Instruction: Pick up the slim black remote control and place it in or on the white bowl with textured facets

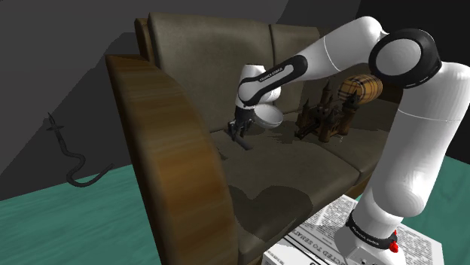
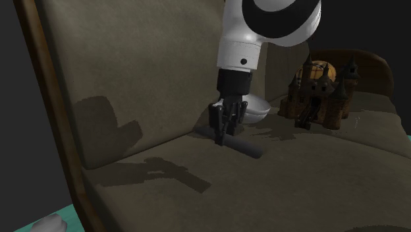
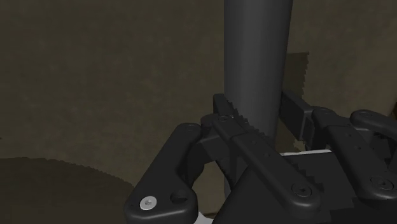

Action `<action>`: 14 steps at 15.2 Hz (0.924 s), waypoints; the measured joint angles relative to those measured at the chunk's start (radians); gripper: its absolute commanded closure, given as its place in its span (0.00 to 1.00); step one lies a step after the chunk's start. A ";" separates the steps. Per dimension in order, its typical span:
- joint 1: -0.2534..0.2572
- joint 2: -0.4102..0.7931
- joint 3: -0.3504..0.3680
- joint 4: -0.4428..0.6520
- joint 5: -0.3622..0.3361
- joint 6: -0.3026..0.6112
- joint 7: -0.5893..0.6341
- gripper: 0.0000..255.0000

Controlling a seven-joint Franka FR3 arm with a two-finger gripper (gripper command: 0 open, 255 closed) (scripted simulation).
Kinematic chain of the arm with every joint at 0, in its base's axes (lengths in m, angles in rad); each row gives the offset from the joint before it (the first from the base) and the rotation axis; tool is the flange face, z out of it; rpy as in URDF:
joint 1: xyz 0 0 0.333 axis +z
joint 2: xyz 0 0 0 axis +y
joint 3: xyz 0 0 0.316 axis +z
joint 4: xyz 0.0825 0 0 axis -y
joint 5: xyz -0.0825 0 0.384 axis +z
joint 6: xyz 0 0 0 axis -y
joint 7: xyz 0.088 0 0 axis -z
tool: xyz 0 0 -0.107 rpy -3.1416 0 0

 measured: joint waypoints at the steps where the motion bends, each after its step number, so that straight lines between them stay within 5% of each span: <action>1: -0.001 -0.006 -0.001 0.009 -0.001 -0.015 0.001 1.00; 14: -0.001 -0.080 -0.002 0.100 -0.017 -0.179 0.022 1.00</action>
